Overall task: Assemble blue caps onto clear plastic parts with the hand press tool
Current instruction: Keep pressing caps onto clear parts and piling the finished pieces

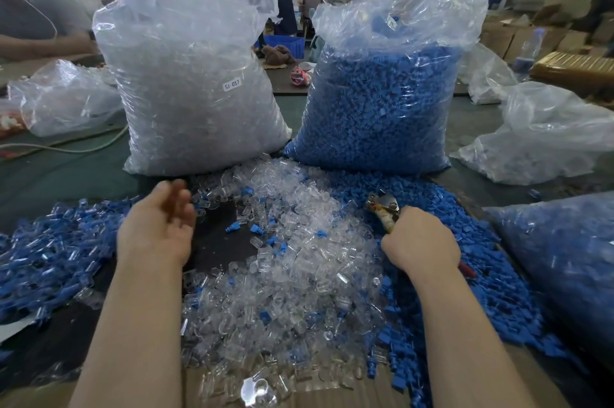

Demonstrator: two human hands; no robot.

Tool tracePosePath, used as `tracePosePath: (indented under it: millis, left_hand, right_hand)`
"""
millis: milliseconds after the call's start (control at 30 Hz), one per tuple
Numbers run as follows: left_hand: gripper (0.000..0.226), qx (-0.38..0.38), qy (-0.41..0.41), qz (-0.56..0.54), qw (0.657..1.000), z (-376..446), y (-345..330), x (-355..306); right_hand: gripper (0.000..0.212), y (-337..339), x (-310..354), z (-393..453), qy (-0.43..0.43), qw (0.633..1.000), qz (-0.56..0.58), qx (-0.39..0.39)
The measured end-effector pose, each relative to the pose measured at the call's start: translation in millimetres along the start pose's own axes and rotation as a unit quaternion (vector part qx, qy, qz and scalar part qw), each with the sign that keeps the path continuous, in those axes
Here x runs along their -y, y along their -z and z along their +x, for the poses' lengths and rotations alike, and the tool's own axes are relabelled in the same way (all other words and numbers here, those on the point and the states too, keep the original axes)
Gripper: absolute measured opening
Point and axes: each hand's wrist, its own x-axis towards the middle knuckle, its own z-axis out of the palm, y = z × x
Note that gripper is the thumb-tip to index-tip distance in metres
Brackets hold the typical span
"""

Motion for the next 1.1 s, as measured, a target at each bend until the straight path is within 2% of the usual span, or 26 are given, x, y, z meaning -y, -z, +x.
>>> tracePosePath:
  millis: [33,67,100,167,233,267,300,400,467,600,800,967,1100]
  left_hand:
    - [0.012,0.025,-0.011,0.092,0.995,-2,-2,2]
    - [0.01,0.04,-0.036,0.207,0.977,0,-5,7]
    - [0.011,0.054,-0.067,0.319,0.944,-1,-8,12]
    - [0.019,0.072,-0.131,0.51,0.847,-5,-9,22]
    - [0.03,0.061,-0.165,0.675,0.717,-6,-6,30]
    - [0.037,0.056,-0.168,0.727,0.663,-5,-5,32]
    - [0.042,0.058,-0.169,0.755,0.631,-6,-6,34]
    - [0.045,0.091,-0.185,0.78,0.59,-7,-6,41]
    - [0.039,0.112,-0.208,0.779,0.58,-9,-6,43]
    - [0.024,0.118,-0.231,0.765,0.59,-11,-8,44]
    - [0.026,0.16,-0.244,0.741,0.604,-9,-7,47]
    - [0.012,0.124,-0.25,0.717,0.639,-6,-6,47]
    - [0.005,0.109,-0.241,0.701,0.662,-6,-8,45]
  right_hand:
    - [0.019,0,0,0,-0.001,1.0,0.002,0.0]
    - [0.019,0,0,-1,-0.002,1.0,0.004,0.0]
    - [0.019,0,0,-1,-0.003,1.0,0.007,0.0]
    - [0.022,0,0,0,-0.004,1.0,0.017,-0.003]
    - [0.024,0,0,1,-0.005,0.999,0.029,-0.018]
    - [0.024,-1,0,2,-0.005,0.999,0.034,-0.029]
    - [0.024,-1,0,3,-0.005,0.998,0.038,-0.039]
    - [0.025,-2,0,5,0.003,0.997,0.046,-0.058]
    - [0.027,-3,0,6,0.014,0.997,0.049,-0.061]
    - [0.02,-6,2,6,0.044,0.995,0.063,-0.061]
    - [0.014,-6,3,10,0.077,0.99,0.109,-0.054]
    - [0.007,-7,6,10,0.098,0.98,0.162,-0.066]
    - [0.012,-5,7,9,0.104,0.971,0.194,-0.098]
